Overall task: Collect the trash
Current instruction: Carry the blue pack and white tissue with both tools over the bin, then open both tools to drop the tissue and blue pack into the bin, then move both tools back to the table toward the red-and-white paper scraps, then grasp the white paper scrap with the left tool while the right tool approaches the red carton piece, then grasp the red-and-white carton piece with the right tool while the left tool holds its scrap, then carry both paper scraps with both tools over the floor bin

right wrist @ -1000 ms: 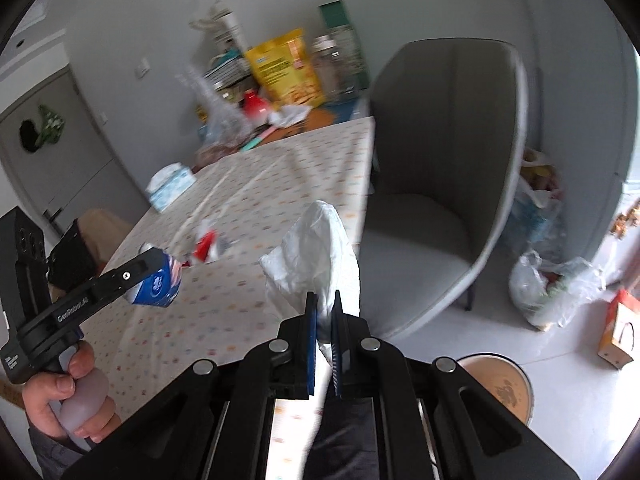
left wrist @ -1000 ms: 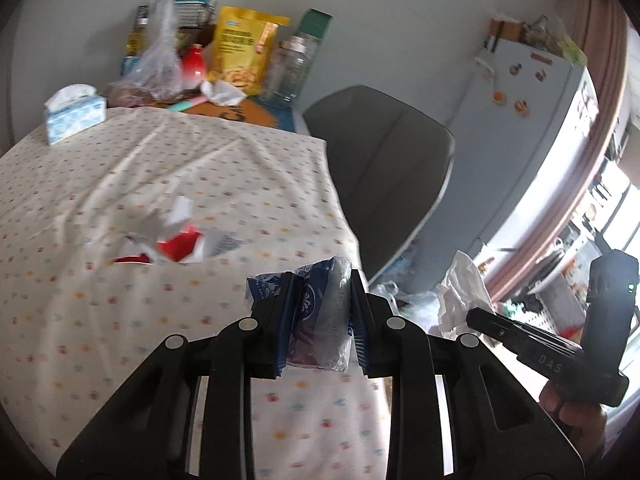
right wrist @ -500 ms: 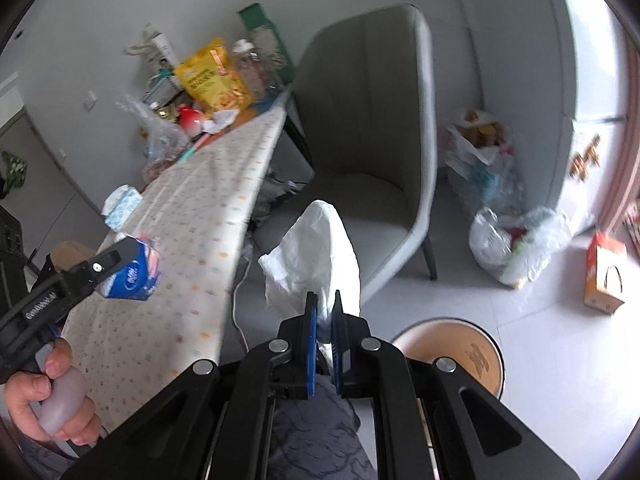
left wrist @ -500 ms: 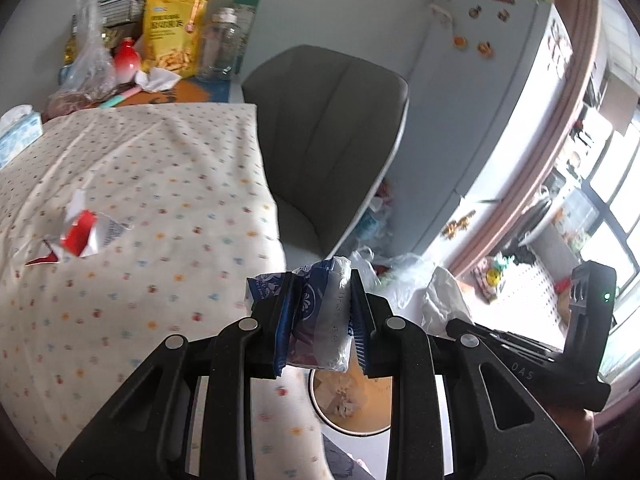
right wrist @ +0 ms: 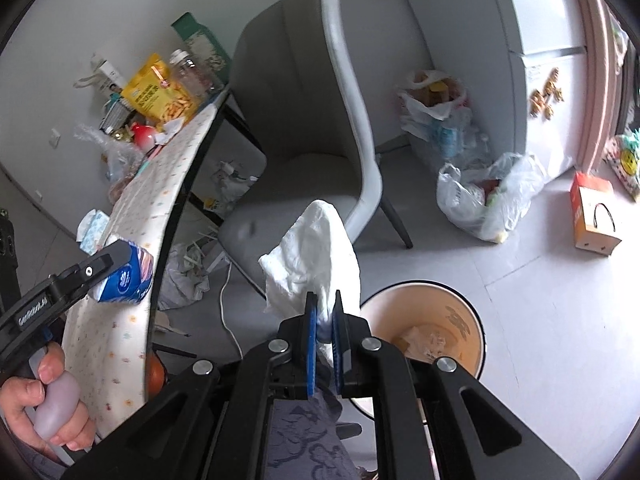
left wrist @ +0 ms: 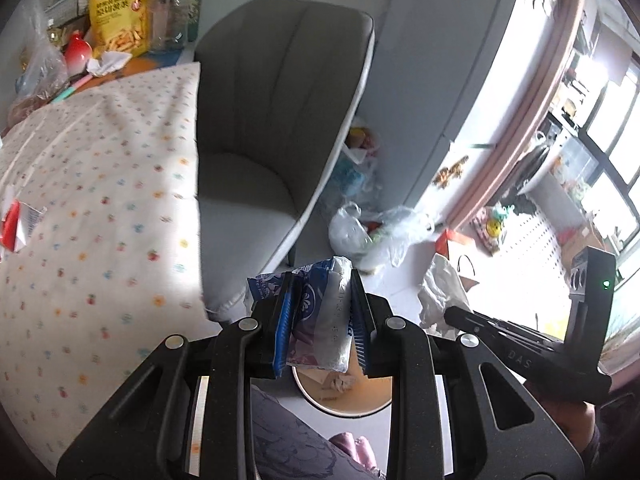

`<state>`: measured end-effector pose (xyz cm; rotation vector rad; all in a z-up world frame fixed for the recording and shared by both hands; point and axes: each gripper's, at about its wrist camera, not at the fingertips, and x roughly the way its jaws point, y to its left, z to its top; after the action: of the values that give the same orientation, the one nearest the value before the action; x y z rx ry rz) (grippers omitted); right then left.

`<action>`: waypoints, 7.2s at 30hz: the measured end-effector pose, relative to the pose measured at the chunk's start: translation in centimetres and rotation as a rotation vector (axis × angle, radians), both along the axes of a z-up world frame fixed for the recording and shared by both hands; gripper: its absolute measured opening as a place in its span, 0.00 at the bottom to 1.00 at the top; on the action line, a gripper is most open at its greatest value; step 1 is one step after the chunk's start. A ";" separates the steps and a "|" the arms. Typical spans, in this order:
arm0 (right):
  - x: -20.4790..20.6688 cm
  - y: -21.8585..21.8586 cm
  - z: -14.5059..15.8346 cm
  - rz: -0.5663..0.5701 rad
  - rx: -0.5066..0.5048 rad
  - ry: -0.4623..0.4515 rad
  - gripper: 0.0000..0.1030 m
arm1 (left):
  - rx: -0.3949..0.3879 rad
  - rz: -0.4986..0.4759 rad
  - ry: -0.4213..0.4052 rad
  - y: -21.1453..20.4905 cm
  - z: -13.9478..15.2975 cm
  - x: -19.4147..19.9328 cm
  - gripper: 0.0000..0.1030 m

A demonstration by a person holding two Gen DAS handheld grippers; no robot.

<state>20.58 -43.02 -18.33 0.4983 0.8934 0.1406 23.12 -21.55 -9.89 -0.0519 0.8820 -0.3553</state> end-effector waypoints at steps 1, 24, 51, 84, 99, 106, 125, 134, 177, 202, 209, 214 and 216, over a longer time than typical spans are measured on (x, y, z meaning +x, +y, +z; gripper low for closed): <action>0.0 -0.2 -0.4 -0.005 0.003 0.006 0.10 | 0.006 -0.004 0.004 -0.3 -0.2 0.1 0.25; -3.0 -7.8 -3.1 -0.154 0.058 0.016 0.60 | 0.038 -0.174 0.106 -8.6 -3.4 0.4 0.26; -3.3 -4.9 2.2 -0.103 0.022 -0.085 0.71 | -0.075 0.049 -0.025 1.8 3.9 0.6 0.90; 3.0 13.4 10.2 0.177 -0.054 -0.197 0.74 | -0.234 0.539 -0.087 29.7 3.9 -1.4 0.59; 4.2 18.0 10.1 0.247 -0.057 -0.177 0.70 | -0.351 0.666 0.010 33.0 0.2 0.3 0.48; 4.4 18.0 10.1 0.247 -0.063 -0.173 0.70 | -0.359 0.670 0.048 31.9 -1.6 1.8 0.32; 6.2 24.8 10.5 0.382 -0.095 -0.176 0.66 | -0.334 0.745 -0.053 35.8 1.0 -2.3 0.03; 8.4 31.6 10.5 0.507 -0.148 -0.180 0.59 | -0.342 0.798 -0.074 38.5 1.5 -5.4 0.03; 6.3 25.9 12.3 0.415 -0.097 -0.210 0.08 | -0.367 0.643 -0.129 28.8 3.3 -5.2 0.03; 2.0 6.6 7.8 0.094 -0.121 -0.128 0.09 | -0.253 0.289 -0.015 9.1 1.5 -0.6 0.03; 0.7 2.3 4.2 0.025 -0.098 -0.063 0.09 | -0.196 0.231 0.027 4.9 -0.2 0.1 0.03; 0.2 0.0 0.8 -0.015 -0.078 -0.004 0.09 | -0.148 0.204 0.053 3.0 -1.3 0.5 0.03; 0.1 -0.8 -0.4 -0.032 -0.071 0.012 0.09 | -0.135 0.196 0.061 2.5 -1.6 0.7 0.03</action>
<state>20.71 -43.78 -18.71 0.4475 0.8987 0.0766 23.79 -19.01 -11.49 -0.2734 0.9036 -0.2304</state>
